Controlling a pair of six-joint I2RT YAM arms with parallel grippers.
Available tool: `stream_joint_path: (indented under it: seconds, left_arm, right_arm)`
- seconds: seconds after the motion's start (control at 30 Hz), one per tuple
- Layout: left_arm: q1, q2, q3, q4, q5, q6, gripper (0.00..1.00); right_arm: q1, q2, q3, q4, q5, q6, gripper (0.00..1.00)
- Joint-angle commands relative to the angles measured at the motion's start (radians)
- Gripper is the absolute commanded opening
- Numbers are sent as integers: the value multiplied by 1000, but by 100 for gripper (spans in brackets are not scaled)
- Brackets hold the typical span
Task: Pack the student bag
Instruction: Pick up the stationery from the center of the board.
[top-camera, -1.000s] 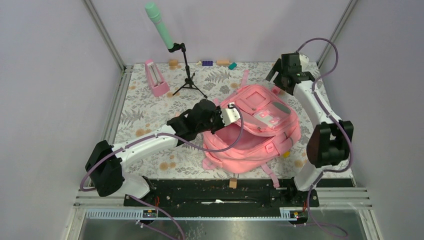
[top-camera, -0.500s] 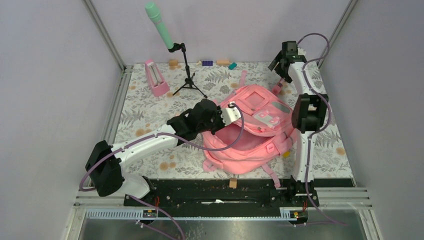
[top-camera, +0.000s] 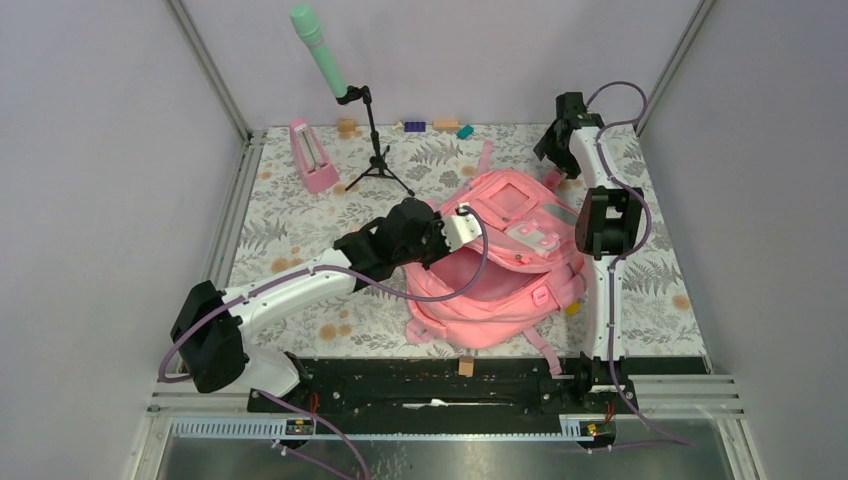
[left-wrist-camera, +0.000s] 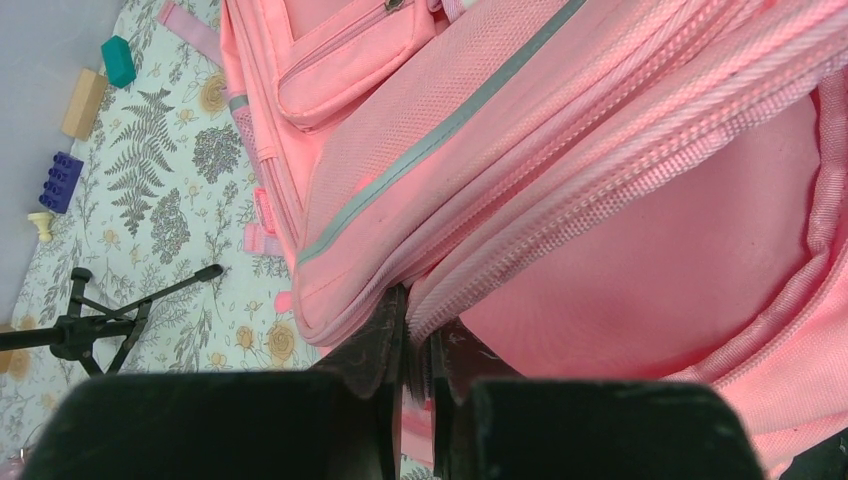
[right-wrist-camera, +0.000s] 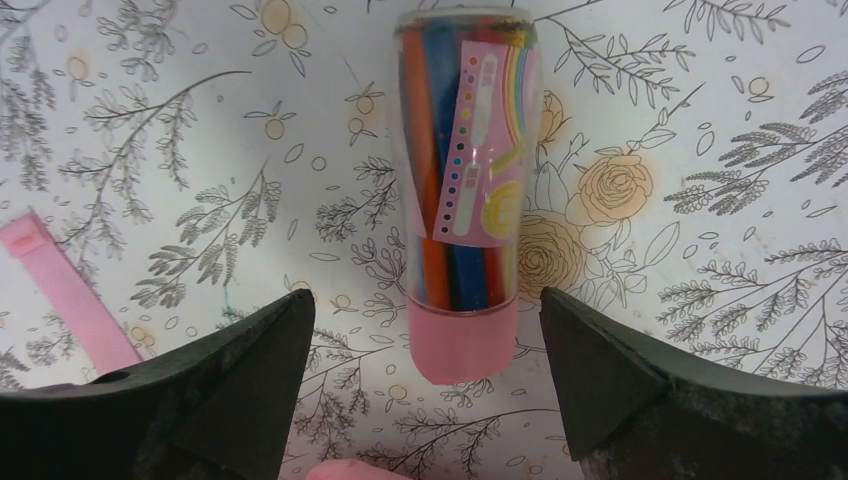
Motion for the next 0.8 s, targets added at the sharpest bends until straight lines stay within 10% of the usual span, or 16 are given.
stream_joint_path:
  seconds: [0.0,0.77]
  left_arm:
    - [1,-51,43,-9,-35,-59,0]
    - [1,-90,27,3,-69,-47,0]
  right_arm:
    - [-2,39,45,-41,1,32,88]
    - [-65,109,127,-108,-97,101,19]
